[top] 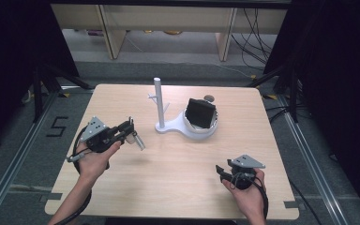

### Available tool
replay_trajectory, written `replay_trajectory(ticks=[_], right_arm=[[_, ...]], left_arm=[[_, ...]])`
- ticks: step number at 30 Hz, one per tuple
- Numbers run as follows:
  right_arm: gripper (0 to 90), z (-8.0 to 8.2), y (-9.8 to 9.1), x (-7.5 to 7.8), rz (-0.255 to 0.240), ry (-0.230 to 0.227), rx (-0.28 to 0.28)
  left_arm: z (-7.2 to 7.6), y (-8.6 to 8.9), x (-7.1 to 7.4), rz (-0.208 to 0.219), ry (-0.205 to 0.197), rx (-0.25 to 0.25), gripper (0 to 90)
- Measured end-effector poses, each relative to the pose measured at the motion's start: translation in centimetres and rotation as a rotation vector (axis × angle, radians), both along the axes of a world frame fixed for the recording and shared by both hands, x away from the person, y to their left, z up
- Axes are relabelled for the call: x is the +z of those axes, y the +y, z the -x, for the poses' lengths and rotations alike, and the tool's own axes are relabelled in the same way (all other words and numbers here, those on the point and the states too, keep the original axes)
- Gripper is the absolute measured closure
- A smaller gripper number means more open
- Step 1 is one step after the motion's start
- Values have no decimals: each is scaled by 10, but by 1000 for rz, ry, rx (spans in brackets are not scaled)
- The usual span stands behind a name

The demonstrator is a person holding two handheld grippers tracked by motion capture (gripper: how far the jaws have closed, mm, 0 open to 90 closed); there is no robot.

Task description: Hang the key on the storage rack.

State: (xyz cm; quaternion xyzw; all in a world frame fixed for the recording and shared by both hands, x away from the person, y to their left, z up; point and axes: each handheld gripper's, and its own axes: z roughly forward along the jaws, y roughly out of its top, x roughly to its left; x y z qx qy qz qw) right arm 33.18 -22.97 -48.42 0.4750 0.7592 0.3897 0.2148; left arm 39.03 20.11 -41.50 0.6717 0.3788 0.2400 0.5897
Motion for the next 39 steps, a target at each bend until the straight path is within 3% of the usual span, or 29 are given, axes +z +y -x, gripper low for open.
replay_trajectory(ticks=[17,19,23,25,26,39], right_arm=[[476,0,-1,1,7,-24,-7],[476,1,-1,1,-5,-9,-3],[475,0,-1,0,9,-20,-4],[475,2,1,1,-9,0,-23],[475,0,0,0,-4,-5,-1],[472,0,-2,-1,7,-13,-3]], left_arm=[[-15,-3,8,-8,-13,5,741],[-16,-4,9,-8,-15,4,741],[-20,-5,11,-8,-16,4,741],[-22,-6,12,-13,-18,4,741],[-23,-6,13,-14,-18,4,741],[-39,-14,17,-28,-13,-10,741]])
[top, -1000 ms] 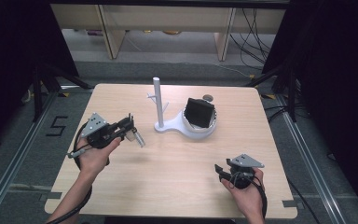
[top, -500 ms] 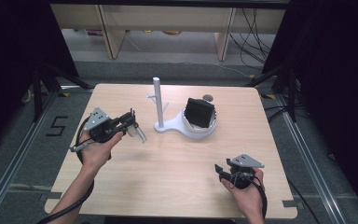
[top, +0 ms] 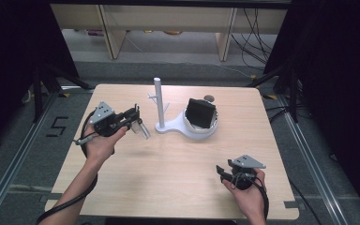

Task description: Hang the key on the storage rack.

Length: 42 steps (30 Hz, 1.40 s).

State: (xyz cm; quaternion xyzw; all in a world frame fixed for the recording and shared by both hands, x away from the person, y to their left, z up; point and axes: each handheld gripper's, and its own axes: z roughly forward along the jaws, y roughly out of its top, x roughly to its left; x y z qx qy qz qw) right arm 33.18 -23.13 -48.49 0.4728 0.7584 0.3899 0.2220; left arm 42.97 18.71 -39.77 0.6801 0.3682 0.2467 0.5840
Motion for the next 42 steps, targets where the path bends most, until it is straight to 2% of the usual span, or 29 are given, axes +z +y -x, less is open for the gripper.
replay_trajectory(ticks=[14,16,26,31,32,33,42], right_arm=[[471,0,0,0,9,8,3],[471,1,1,0,-14,26,5],[470,1,2,0,-5,32,2],[470,0,2,-1,-23,20,7],[470,4,4,1,-25,56,-26],[470,1,1,0,6,14,1],[470,1,0,1,10,13,1]], left_arm=[[-14,-9,5,-24,-11,-7,741],[-16,-11,5,-28,-14,-8,740],[-23,-16,8,-40,-9,-8,740],[-26,-18,8,-43,-6,-8,740],[-27,-19,8,-42,-6,-6,740],[-27,-19,8,-42,-6,-7,740],[-32,-22,8,-48,0,-1,739]])
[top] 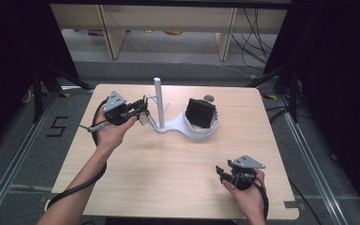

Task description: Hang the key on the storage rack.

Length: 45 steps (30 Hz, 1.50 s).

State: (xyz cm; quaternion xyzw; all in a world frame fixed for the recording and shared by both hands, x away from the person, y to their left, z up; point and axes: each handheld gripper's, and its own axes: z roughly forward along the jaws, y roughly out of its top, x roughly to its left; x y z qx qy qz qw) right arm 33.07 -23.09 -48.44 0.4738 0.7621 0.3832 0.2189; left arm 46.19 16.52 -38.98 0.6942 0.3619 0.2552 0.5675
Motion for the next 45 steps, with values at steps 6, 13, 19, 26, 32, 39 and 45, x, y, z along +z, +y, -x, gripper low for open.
replay_trajectory(ticks=[6,13,19,26,32,39,45], right_arm=[[470,0,0,0,2,-2,2],[470,0,1,-1,-17,18,3],[470,0,-1,0,-1,0,3],[469,0,0,-1,-6,2,3],[470,-1,0,-2,-16,6,1],[469,0,1,-1,-12,19,0],[469,0,1,-3,-19,14,6]], left_arm=[[-2,-3,-1,2,3,4,740],[-4,-7,1,-2,5,-1,739],[-6,-10,1,-8,8,-1,739],[-8,-13,0,-13,13,0,739],[-10,-15,-3,-24,21,2,738],[-12,-17,-5,-25,24,8,738],[-14,-18,-7,-28,25,14,736]])
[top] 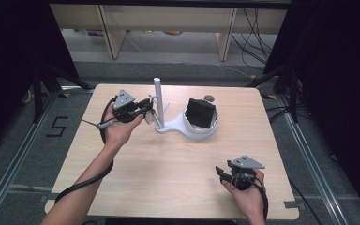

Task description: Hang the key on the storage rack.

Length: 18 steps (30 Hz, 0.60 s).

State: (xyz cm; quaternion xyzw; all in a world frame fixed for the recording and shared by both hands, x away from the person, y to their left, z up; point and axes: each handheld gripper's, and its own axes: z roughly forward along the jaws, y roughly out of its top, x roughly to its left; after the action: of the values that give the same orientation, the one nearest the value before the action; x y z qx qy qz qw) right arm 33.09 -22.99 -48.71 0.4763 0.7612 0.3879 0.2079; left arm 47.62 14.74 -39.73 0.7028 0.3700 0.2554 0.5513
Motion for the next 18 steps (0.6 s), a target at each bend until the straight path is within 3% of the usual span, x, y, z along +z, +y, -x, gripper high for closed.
replay_trajectory(ticks=[1,2,5,8,12,14,15,16,18], right_arm=[[469,0,0,0,1,0,1],[469,0,0,0,1,0,0],[469,0,0,0,-4,3,-1],[469,0,0,0,2,-1,0],[469,0,-1,0,15,-19,-4],[469,0,-1,0,-7,-4,2],[469,1,-2,1,15,-9,-2],[469,1,-2,1,3,8,-7],[469,1,-4,1,20,-9,-11]], left_arm=[[0,0,0,-4,2,-6,736],[0,0,-1,-1,-9,-5,822],[-1,-2,0,12,-11,-3,836],[-2,-2,0,-12,-17,0,833],[1,0,-3,-11,-12,8,815],[4,2,-4,-20,-8,9,797],[7,5,-6,-30,-11,11,791],[10,7,-6,-35,-13,12,781],[17,12,-9,-37,-14,19,736]])
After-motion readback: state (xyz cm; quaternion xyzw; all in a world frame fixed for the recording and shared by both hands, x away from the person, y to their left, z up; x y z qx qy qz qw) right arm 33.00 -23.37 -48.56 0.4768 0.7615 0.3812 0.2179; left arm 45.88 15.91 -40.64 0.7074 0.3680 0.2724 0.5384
